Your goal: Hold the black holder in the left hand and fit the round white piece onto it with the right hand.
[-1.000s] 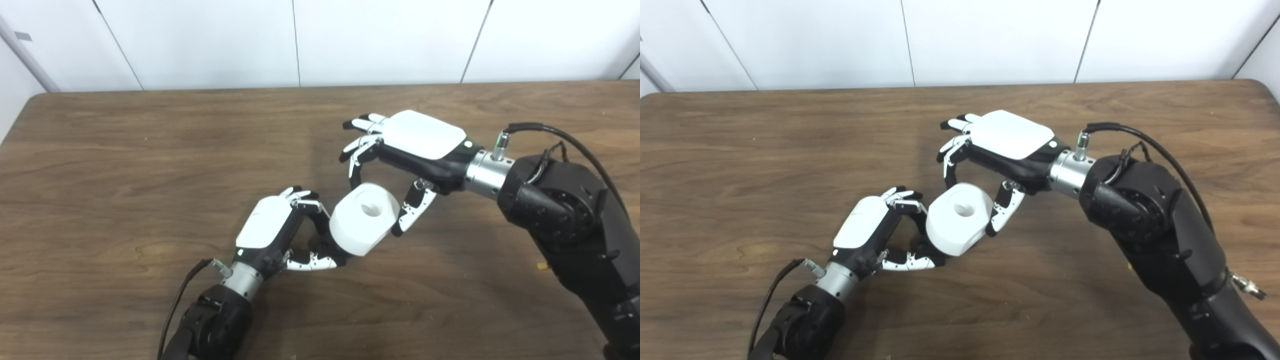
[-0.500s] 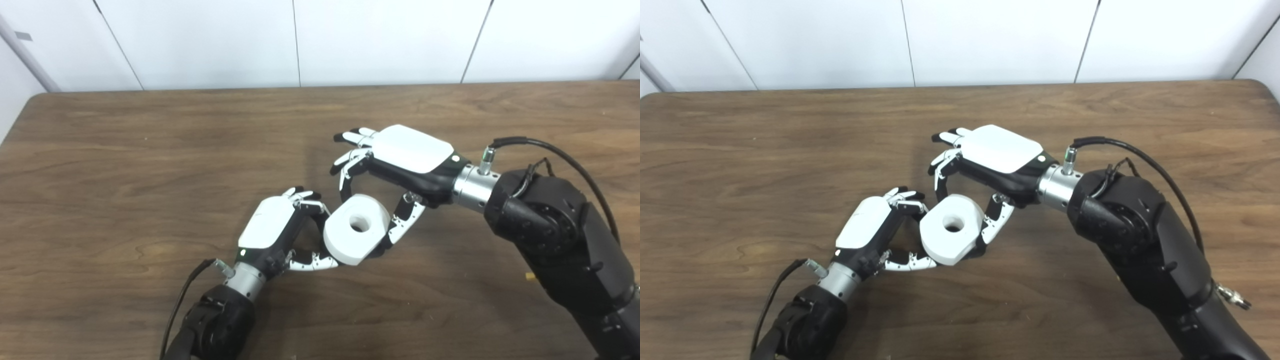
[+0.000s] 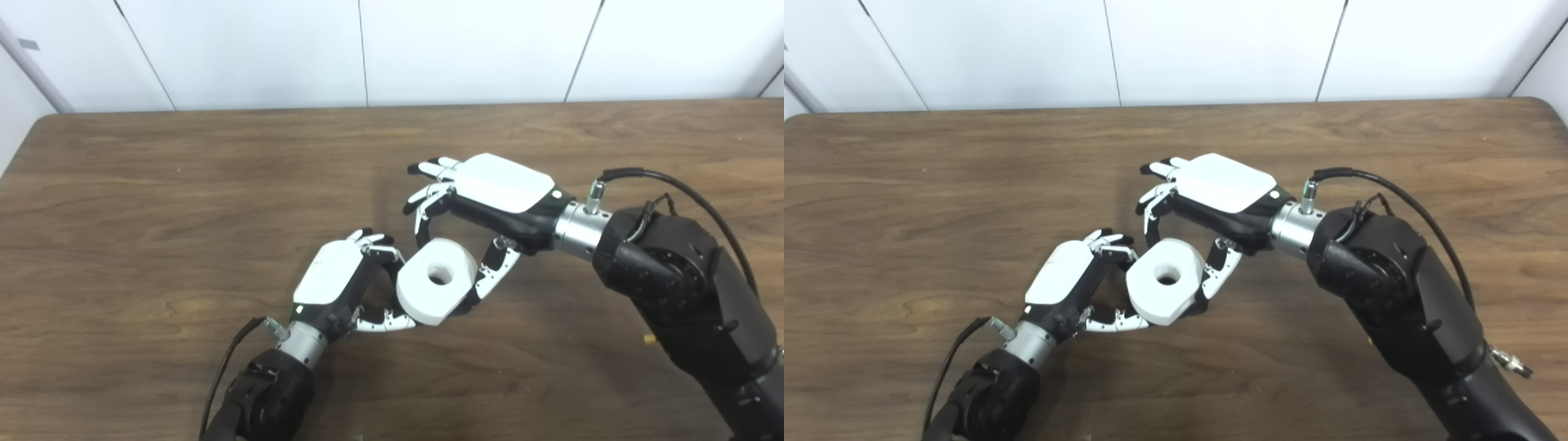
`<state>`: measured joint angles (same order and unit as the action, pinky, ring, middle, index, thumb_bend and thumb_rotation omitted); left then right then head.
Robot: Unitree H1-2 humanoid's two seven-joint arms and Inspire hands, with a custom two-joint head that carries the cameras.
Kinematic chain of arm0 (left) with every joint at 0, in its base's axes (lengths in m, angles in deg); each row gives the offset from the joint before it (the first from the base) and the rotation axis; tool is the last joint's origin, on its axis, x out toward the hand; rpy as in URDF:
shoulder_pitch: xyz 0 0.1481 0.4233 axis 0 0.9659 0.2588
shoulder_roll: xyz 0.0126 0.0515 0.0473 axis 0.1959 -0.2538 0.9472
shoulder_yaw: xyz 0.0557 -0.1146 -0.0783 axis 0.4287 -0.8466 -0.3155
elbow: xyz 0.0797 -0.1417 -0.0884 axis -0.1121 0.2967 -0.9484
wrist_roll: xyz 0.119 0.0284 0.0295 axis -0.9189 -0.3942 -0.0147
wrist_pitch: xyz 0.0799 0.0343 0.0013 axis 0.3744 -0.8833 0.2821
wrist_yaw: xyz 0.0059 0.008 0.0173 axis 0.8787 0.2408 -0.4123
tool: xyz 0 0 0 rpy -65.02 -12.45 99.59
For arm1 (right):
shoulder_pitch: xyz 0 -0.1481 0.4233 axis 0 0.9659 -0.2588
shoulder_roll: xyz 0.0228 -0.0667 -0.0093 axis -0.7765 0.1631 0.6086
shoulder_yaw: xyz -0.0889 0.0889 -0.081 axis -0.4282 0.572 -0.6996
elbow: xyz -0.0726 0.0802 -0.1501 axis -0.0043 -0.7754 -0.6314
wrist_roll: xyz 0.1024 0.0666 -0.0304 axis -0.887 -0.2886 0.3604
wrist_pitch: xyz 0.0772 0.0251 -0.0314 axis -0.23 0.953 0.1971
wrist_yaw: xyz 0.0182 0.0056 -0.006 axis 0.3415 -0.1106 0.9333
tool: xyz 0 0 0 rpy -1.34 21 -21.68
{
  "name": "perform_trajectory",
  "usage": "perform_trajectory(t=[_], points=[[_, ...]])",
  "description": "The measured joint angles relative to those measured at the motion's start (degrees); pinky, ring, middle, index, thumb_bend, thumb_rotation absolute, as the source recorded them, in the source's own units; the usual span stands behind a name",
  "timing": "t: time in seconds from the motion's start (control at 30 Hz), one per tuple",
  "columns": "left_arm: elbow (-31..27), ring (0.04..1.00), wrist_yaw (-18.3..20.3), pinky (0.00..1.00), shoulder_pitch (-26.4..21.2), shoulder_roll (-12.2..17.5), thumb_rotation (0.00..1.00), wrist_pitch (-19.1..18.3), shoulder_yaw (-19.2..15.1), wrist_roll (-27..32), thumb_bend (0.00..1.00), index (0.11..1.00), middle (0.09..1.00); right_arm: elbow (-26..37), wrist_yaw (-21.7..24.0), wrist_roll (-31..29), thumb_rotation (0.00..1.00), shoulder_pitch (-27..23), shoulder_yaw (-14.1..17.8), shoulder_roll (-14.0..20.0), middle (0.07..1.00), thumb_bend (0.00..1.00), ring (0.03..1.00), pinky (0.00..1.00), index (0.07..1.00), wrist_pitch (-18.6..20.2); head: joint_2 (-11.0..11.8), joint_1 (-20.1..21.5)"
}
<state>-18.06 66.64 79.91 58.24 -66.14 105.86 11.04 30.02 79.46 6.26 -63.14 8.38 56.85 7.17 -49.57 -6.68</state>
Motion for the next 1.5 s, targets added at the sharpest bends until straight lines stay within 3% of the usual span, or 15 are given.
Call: perform_trajectory(t=[0.4, 0.43, 0.47, 0.57, 0.67, 0.83, 1.03, 1.5], points=[[-1.14, 0.850, 0.95, 0.95, 0.61, 0.01, 0.05, -0.04, -0.01, -0.07, 0.52, 0.482, 0.672, 0.20, 1.35, -1.63, 0.15, 0.00, 0.12, 1.30, 0.833, 0.52, 0.978, 1.00, 0.492, 0.64, -0.18, 0.26], [-1.19, 0.849, 0.96, 0.95, 0.63, 0.01, 0.05, -0.02, 0.02, -0.07, 0.52, 0.482, 0.671, 0.32, 1.48, -1.73, 0.24, 0.00, 0.11, 1.58, 0.843, 0.79, 0.980, 1.00, 0.575, 0.71, -0.18, 0.26], [-1.19, 0.848, 0.98, 0.94, 0.66, 0.01, 0.05, -0.01, 0.03, -0.07, 0.52, 0.482, 0.671, 0.49, 1.62, -1.79, 0.27, 0.00, 0.08, 1.84, 0.854, 0.89, 0.985, 1.00, 0.619, 0.77, -0.18, 0.26], [-1.23, 0.849, 1.02, 0.94, 0.68, 0.01, 0.05, 0.00, 0.03, -0.09, 0.52, 0.482, 0.671, 1.25, 3.61, -1.45, 0.32, -0.05, -0.33, 2.59, 0.890, 0.99, 0.997, 1.00, 0.714, 1.24, -0.44, 0.09], [-1.28, 0.848, 1.12, 0.94, 0.67, 0.00, 0.05, -0.01, 0.02, -0.14, 0.52, 0.482, 0.670, 1.45, 7.00, -1.28, 0.34, 0.06, -1.63, 2.89, 0.932, 1.00, 1.000, 1.00, 0.822, 1.99, -0.44, 0.26], [-1.28, 0.849, 1.12, 0.94, 0.66, -0.06, 0.05, -0.01, 0.02, -0.23, 0.52, 0.482, 0.671, 2.10, 8.15, -1.40, 0.32, 0.01, -1.28, 2.81, 0.976, 1.00, 1.000, 1.00, 0.932, 3.24, -0.44, 0.18], [-1.29, 0.850, 1.26, 0.95, 0.66, -0.11, 0.05, -0.02, -0.01, -0.33, 0.52, 0.482, 0.673, 3.77, 8.83, -2.91, 0.29, 0.02, -0.28, 2.65, 1.000, 1.00, 1.000, 1.00, 0.973, 5.43, -0.44, 0.18], [-1.31, 0.849, 1.40, 0.94, 0.62, -0.05, 0.05, 0.07, -0.15, -0.24, 0.52, 0.482, 0.674, 5.79, 9.33, -3.76, 0.27, -0.81, 0.96, 2.57, 1.000, 1.00, 1.000, 1.00, 0.965, 7.81, -0.18, 0.79]])
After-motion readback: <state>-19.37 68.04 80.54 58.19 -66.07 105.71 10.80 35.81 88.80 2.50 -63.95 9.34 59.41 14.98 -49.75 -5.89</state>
